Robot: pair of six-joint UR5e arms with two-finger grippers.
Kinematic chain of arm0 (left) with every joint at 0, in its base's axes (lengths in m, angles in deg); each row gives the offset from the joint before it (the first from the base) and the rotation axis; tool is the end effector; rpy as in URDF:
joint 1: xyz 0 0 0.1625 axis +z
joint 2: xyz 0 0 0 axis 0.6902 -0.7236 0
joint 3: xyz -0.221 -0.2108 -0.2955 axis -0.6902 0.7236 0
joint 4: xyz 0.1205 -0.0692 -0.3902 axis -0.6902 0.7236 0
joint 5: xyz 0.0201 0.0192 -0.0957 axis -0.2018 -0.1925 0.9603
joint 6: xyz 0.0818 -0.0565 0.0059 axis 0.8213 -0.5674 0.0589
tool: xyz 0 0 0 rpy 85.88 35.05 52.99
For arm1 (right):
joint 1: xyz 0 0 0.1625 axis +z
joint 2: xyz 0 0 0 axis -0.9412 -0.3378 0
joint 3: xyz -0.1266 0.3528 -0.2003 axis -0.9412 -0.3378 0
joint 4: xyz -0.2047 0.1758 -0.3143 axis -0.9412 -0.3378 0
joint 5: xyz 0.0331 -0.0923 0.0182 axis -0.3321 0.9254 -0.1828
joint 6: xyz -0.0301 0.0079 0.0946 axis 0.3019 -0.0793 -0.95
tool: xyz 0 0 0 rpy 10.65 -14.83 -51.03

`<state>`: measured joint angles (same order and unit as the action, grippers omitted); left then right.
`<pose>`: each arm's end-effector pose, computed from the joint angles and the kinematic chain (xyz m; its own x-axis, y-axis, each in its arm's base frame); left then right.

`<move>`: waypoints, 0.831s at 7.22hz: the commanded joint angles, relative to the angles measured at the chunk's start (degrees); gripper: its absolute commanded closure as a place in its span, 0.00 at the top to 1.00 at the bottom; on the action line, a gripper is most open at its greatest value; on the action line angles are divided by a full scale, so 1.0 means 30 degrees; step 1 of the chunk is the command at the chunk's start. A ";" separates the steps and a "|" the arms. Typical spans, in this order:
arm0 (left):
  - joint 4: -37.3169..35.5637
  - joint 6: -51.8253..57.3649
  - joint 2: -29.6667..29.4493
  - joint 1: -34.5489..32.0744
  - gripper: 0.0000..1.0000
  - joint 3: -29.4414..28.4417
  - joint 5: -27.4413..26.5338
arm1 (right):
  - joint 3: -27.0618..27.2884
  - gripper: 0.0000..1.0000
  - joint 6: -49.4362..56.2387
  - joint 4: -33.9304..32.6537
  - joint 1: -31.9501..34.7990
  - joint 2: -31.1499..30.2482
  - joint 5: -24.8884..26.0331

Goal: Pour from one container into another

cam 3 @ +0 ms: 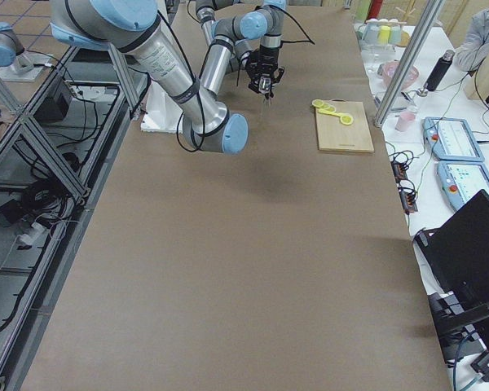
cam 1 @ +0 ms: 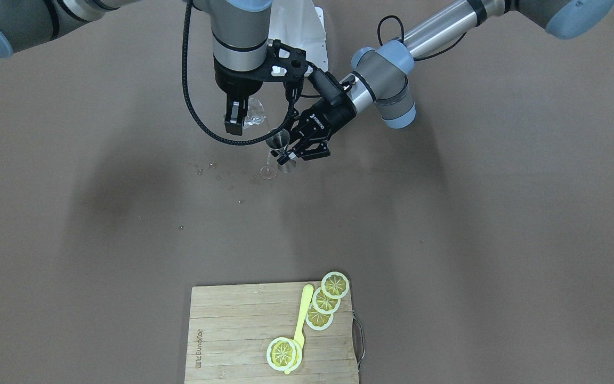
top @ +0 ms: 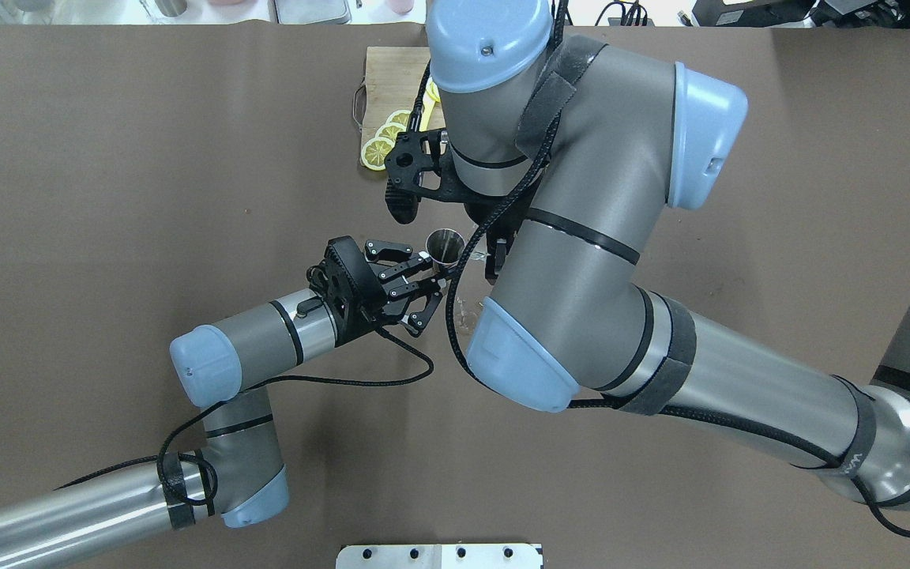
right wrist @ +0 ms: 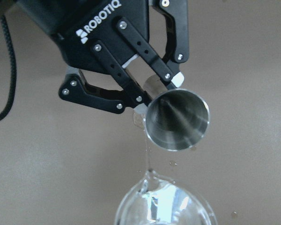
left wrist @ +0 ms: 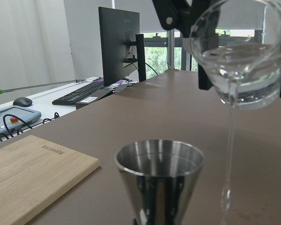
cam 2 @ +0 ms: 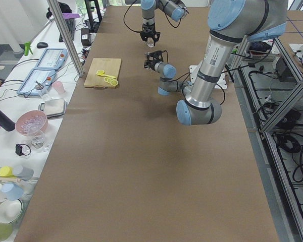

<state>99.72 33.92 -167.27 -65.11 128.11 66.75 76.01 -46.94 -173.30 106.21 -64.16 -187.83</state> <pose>0.5608 -0.3841 0.2605 0.4165 0.8445 -0.3368 0.4431 0.1349 0.8862 -0.4629 -0.4528 0.0886 0.0704 -0.9911 0.1128 0.8044 0.1233 0.5811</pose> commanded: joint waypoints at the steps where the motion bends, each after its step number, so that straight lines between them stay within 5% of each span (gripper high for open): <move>1: 0.0000 0.0000 -0.0235 0.0386 0.00 -0.0004 -0.0032 | -0.0638 0.00 0.0000 0.0085 0.0291 0.0265 -0.0005; 6: 0.0000 0.0000 -0.0295 0.0564 0.00 -0.0005 -0.0061 | -0.0815 0.00 -0.0322 0.0643 0.0761 0.0266 -0.0152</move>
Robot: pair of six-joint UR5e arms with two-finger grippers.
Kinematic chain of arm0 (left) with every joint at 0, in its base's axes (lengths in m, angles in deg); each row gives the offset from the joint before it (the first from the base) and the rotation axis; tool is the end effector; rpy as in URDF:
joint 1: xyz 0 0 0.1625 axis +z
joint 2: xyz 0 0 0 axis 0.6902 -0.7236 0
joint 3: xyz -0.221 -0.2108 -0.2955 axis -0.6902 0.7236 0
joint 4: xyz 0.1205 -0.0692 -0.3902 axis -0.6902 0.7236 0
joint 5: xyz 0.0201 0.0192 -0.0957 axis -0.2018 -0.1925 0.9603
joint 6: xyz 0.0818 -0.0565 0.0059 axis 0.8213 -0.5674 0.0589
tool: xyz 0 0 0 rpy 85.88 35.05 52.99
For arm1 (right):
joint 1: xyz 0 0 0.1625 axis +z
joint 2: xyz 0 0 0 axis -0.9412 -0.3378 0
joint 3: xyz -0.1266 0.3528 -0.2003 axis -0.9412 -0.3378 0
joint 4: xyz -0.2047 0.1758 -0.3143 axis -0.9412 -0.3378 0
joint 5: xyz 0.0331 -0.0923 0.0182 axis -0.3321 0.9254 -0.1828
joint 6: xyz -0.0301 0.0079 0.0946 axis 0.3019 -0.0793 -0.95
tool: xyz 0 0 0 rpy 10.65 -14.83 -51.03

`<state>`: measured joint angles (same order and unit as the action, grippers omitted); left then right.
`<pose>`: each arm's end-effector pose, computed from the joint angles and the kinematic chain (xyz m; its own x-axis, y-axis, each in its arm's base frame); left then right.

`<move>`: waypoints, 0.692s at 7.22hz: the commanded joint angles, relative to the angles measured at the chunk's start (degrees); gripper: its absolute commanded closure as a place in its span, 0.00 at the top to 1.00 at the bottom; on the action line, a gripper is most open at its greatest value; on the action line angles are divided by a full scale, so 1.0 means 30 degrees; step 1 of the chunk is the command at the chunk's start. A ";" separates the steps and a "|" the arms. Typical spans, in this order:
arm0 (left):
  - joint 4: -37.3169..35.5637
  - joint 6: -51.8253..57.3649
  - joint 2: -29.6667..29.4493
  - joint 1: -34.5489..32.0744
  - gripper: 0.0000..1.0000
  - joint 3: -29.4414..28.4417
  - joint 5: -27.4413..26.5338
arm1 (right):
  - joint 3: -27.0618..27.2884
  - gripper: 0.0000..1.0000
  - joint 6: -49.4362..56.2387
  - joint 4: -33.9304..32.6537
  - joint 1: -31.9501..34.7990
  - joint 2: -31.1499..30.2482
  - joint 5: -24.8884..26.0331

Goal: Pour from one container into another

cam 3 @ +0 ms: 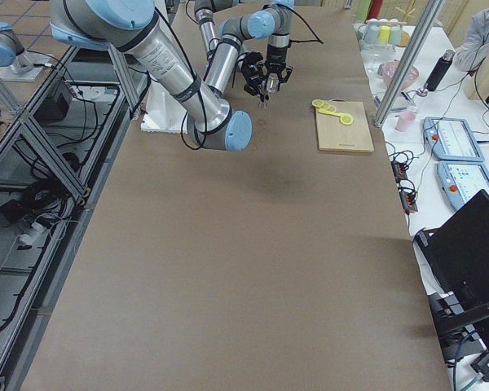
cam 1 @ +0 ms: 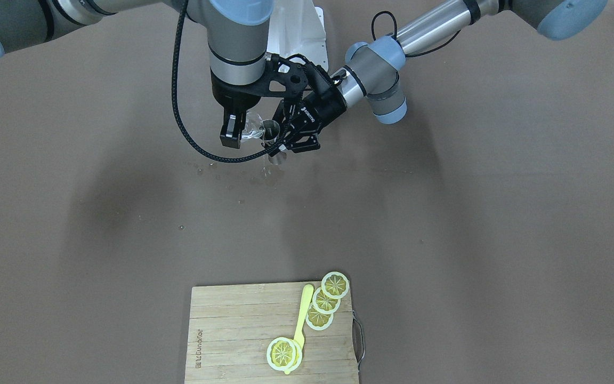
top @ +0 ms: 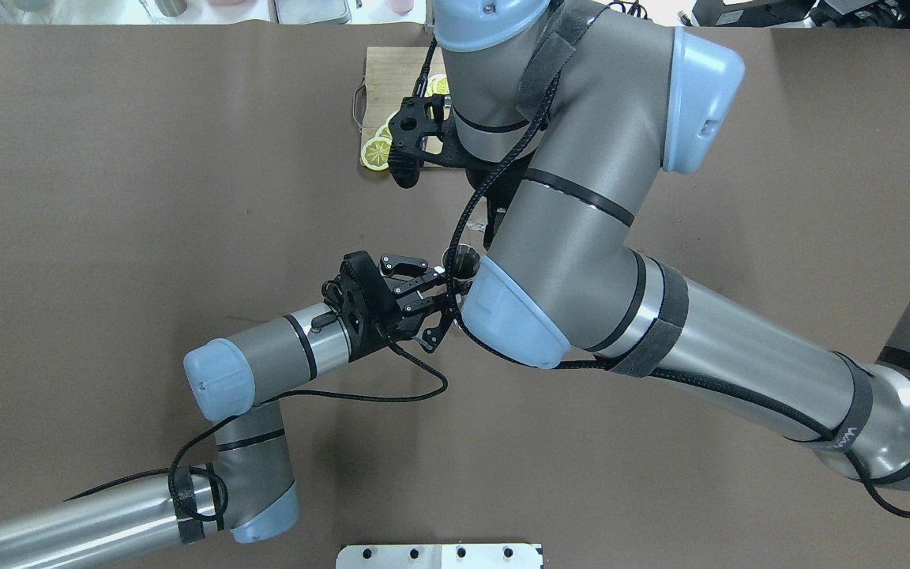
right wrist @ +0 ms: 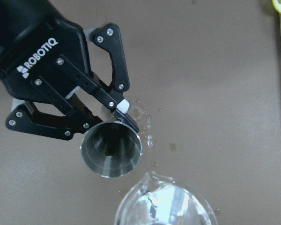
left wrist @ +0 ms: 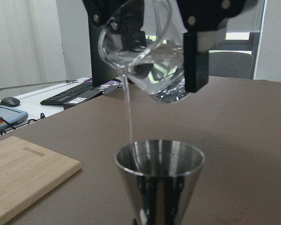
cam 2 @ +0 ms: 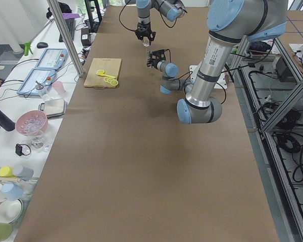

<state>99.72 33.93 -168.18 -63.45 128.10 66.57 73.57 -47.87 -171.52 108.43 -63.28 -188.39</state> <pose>0.5729 -0.3685 0.2501 0.3893 0.8565 -0.3388 0.4528 0.1424 0.8802 -0.4560 -0.4779 0.0871 0.1160 -0.9850 0.1274 0.7932 0.1691 0.5851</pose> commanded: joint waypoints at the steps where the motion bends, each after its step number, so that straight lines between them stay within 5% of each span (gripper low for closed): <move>1: 0.0000 0.0028 0.0009 0.0008 0.00 -0.0030 -0.0001 | -0.0004 0.00 0.0046 0.0047 -0.0007 0.0001 0.0151; 5: 0.0029 0.0173 0.0009 -0.0021 0.00 -0.0089 -0.0001 | -0.0004 0.00 0.0018 0.0047 -0.0796 0.0090 0.1118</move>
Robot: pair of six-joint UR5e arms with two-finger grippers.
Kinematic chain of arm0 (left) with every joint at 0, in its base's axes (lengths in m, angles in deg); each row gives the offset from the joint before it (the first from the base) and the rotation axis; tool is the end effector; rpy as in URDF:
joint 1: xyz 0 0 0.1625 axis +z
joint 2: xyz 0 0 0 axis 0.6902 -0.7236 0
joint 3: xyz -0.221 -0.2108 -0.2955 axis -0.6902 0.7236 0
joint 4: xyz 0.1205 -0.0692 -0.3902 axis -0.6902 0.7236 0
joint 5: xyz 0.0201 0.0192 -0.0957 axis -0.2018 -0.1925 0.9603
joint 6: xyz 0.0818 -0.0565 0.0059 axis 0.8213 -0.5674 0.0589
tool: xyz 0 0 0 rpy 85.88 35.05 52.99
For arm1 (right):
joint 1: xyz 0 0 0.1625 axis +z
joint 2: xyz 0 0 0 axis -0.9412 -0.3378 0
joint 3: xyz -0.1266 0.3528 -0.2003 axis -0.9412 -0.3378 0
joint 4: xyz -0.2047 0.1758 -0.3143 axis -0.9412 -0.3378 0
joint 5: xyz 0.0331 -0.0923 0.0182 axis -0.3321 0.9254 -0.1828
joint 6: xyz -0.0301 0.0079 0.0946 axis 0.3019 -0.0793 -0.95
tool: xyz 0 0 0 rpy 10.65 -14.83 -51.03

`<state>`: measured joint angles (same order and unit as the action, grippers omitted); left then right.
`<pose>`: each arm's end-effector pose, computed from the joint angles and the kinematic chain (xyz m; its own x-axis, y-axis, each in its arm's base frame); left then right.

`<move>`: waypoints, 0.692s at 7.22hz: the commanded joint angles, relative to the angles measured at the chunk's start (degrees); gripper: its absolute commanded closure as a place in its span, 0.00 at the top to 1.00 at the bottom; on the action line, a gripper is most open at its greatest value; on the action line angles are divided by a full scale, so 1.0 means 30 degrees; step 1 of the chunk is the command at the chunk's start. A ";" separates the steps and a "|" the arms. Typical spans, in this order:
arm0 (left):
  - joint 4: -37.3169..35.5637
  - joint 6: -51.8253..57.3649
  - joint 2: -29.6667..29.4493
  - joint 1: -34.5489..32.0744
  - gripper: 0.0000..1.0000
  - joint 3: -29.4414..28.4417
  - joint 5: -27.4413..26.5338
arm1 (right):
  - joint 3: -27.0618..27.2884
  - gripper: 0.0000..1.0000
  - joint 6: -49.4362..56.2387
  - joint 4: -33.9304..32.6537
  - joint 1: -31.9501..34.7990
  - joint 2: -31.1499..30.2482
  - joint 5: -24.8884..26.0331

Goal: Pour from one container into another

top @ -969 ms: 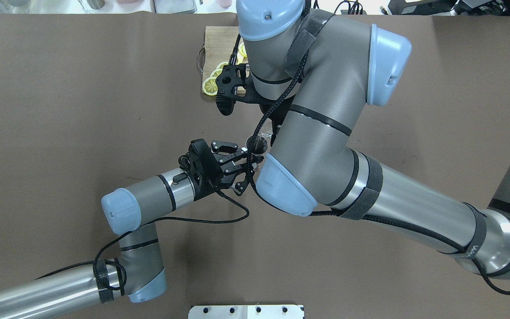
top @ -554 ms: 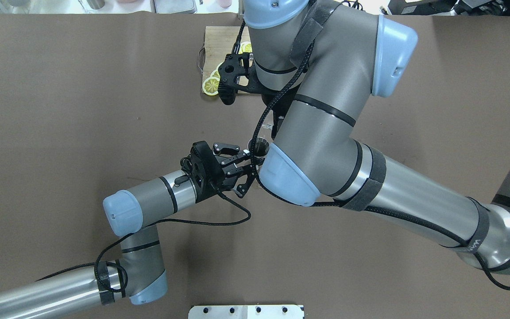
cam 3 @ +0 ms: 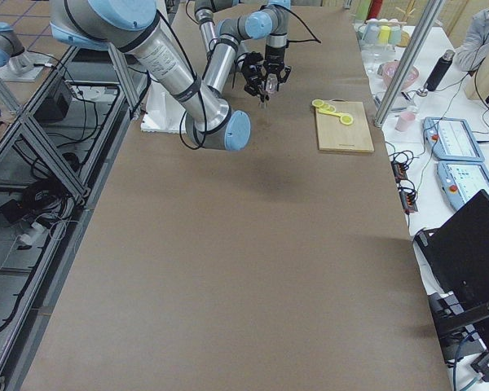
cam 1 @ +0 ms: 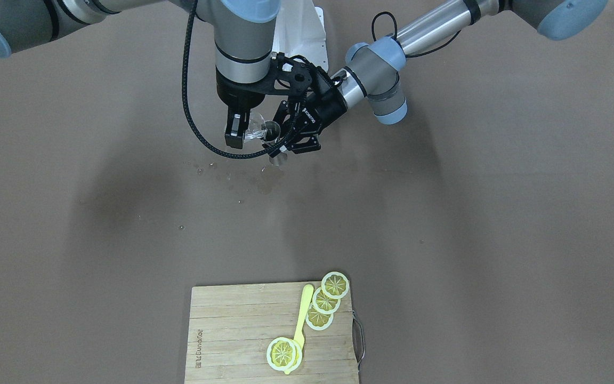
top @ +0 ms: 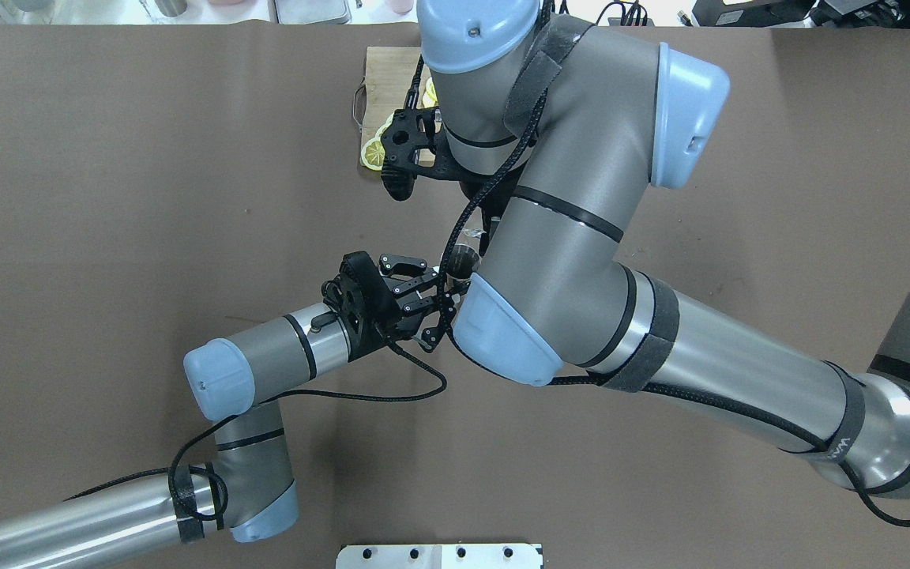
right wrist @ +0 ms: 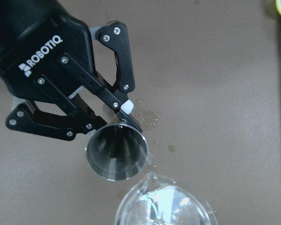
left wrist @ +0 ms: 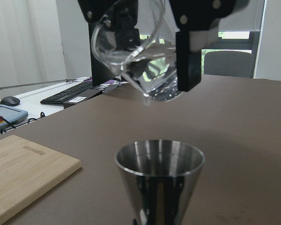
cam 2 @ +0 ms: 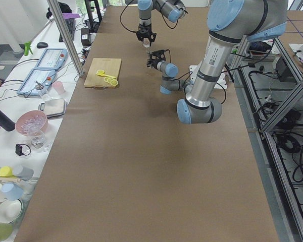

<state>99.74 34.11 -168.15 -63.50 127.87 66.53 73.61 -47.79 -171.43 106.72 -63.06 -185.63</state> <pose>0.5735 -0.3694 0.2521 0.3934 0.8558 -0.3360 0.4484 0.1405 0.8827 -0.4678 -0.4679 0.0857 0.1110 -0.9899 0.0877 0.8062 0.1413 0.5745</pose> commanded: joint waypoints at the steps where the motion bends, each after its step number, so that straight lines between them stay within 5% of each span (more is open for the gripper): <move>1: -0.0006 0.0111 0.0000 -0.0003 0.00 -0.0011 0.0013 | -0.0017 0.00 -0.0010 -0.0009 -0.0347 0.0015 0.0286; 5: 0.0023 0.0111 0.0000 -0.0003 0.00 -0.0011 0.0012 | 0.0012 0.00 -0.0010 0.0283 -0.0699 -0.0044 0.0785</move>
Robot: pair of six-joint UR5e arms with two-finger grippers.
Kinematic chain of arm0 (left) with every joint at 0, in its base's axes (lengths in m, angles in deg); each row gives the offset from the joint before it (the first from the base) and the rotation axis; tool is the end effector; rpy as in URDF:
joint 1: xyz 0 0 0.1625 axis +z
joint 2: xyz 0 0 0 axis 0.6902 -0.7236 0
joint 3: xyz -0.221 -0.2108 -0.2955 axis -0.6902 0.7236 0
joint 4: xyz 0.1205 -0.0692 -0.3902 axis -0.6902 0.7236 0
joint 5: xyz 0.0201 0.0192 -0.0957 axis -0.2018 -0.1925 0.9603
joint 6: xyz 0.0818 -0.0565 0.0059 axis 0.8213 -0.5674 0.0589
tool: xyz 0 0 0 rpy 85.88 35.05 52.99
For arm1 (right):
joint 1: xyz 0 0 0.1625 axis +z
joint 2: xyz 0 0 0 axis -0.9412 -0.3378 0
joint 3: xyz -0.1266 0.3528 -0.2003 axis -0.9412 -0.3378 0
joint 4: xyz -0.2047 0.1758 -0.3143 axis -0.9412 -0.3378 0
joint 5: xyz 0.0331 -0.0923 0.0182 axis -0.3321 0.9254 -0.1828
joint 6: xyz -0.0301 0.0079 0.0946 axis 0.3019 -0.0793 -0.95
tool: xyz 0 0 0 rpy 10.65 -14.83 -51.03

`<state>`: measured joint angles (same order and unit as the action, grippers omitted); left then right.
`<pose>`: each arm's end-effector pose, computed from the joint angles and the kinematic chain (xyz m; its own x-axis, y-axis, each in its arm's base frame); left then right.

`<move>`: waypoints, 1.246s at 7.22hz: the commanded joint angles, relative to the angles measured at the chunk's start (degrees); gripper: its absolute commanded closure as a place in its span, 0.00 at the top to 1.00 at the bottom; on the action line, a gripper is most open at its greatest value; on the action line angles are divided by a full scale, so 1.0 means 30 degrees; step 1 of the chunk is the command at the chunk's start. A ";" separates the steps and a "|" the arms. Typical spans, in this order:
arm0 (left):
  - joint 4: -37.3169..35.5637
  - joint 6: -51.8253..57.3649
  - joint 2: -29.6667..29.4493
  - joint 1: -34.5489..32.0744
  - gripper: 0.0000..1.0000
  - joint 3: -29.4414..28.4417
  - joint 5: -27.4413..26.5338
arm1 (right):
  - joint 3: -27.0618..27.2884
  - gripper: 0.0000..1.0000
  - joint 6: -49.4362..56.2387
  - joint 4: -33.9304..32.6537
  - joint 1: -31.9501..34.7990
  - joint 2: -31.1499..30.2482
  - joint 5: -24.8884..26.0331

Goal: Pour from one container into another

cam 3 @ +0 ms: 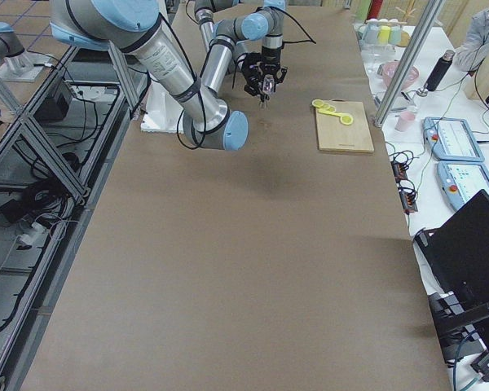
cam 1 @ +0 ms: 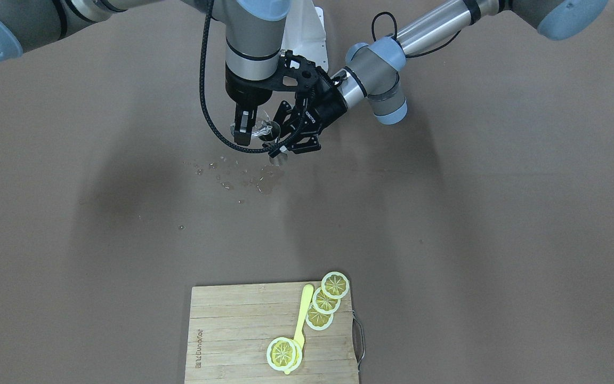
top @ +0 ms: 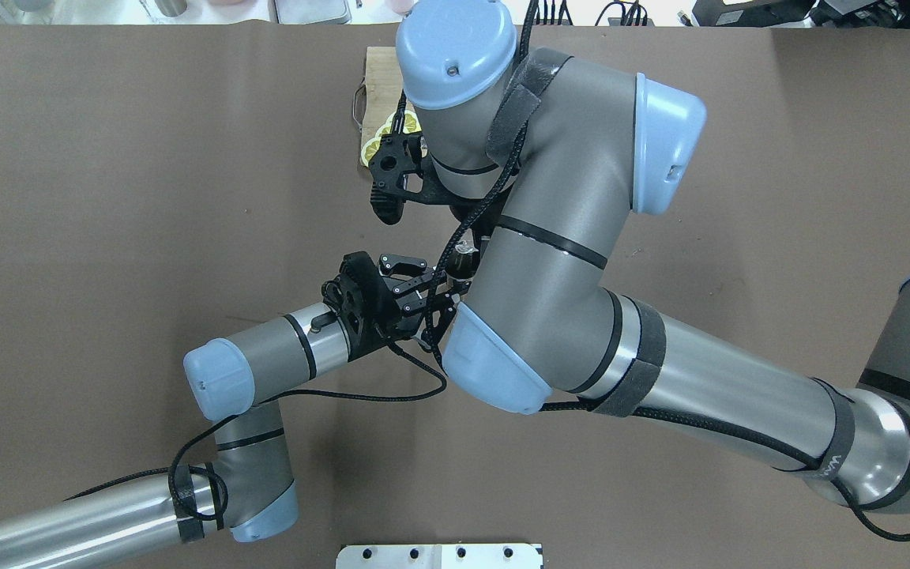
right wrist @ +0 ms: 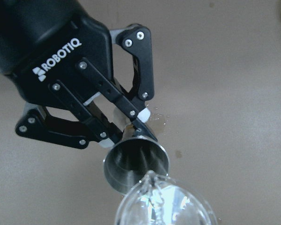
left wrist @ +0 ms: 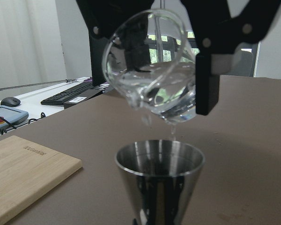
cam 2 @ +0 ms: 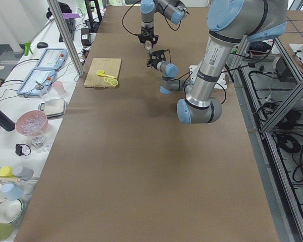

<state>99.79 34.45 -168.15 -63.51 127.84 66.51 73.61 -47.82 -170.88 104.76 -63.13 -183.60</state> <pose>0.5734 -0.3695 0.2523 0.3963 0.8564 -0.3309 0.4464 0.1351 0.8846 -0.4824 -0.4549 0.0862 0.0958 -0.9937 0.0572 0.8145 0.1113 0.5693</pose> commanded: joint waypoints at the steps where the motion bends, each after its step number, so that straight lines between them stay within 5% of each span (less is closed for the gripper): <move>1: 0.0007 0.0000 0.0001 0.0000 0.00 -0.0001 0.0020 | -0.0015 0.00 0.0000 0.0186 -0.0131 0.0009 0.0282; 5: -0.0022 0.0001 0.0001 0.0000 0.00 -0.0001 -0.0009 | 0.1004 0.00 0.0088 0.0767 0.0014 -0.0486 -0.0300; 9: -0.0022 0.0175 0.0088 -0.0059 0.00 0.0058 -0.0038 | 0.5600 0.00 0.0145 0.1356 0.0683 -0.3441 -0.1674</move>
<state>99.73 34.64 -167.94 -63.62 128.02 66.46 86.23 -47.60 -167.51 105.63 -70.59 -187.14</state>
